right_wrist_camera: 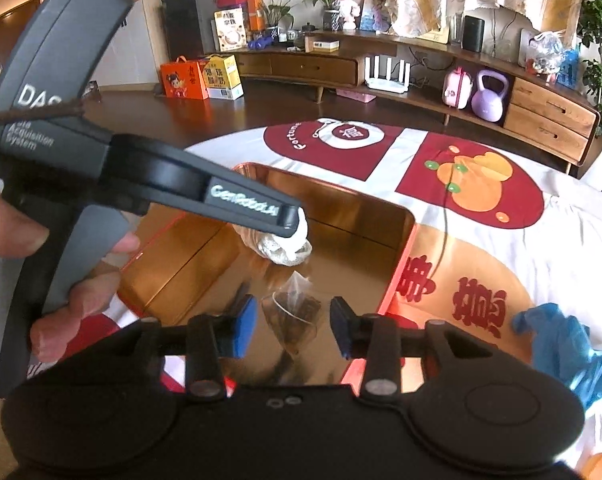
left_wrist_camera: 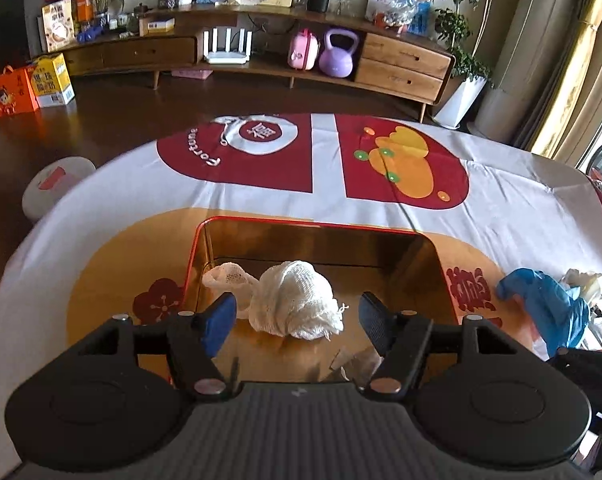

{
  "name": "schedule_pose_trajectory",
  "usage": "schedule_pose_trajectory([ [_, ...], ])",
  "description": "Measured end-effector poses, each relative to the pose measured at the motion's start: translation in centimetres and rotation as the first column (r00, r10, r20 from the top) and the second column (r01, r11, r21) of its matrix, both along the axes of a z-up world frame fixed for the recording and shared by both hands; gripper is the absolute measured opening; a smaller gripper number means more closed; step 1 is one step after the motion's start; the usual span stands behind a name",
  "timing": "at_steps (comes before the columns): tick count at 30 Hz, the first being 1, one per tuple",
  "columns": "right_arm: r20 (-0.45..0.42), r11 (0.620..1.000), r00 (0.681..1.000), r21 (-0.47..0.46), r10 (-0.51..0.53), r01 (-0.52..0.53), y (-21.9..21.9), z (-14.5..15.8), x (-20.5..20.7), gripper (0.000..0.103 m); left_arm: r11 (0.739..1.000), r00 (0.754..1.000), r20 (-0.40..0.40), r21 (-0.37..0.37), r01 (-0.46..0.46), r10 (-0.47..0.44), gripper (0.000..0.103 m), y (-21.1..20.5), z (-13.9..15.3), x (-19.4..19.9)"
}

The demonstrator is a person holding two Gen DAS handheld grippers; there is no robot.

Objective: Organize soft objects
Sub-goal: 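Open the left tool dropping the gauze into the tin while the right tool releases the tea bag, then move the left tool to the blue glove while the right tool moves to the yellow duck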

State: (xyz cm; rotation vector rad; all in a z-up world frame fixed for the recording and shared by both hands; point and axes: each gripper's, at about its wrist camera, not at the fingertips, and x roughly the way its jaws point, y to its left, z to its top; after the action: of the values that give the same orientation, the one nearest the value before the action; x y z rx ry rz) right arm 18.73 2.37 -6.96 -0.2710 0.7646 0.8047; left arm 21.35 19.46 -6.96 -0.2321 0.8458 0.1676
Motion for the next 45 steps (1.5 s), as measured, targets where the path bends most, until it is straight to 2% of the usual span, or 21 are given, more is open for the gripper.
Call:
schedule_pose_trajectory([
  [16,0.04,0.994,0.999,0.101,-0.034,0.029,-5.1,5.0,-3.4,0.063,0.999,0.99,0.141,0.046,0.008,-0.015,0.067,-3.0,4.9,-6.3],
  [20,0.052,0.991,0.998,0.127,-0.045,0.038,-6.8,6.0,-4.5,0.065,0.999,0.985,0.17,0.052,0.005,-0.014,0.076,-3.8,5.6,-8.0],
  [25,0.054,0.986,0.996,0.156,-0.075,0.066,-8.9,6.9,-5.4,0.073,0.998,0.98,0.194,0.057,0.024,-0.035,0.076,-5.0,6.5,-9.7],
  [30,0.059,0.979,0.992,0.181,-0.111,0.099,-11.4,7.4,-6.2,0.081,0.997,0.973,0.22,0.058,0.056,-0.067,0.081,-6.9,6.9,-11.5],
  [45,0.069,0.943,0.967,0.247,-0.247,0.223,-18.7,7.9,-8.0,0.098,0.985,0.953,0.252,0.031,0.167,-0.17,0.082,-13.5,6.7,-14.0],
])
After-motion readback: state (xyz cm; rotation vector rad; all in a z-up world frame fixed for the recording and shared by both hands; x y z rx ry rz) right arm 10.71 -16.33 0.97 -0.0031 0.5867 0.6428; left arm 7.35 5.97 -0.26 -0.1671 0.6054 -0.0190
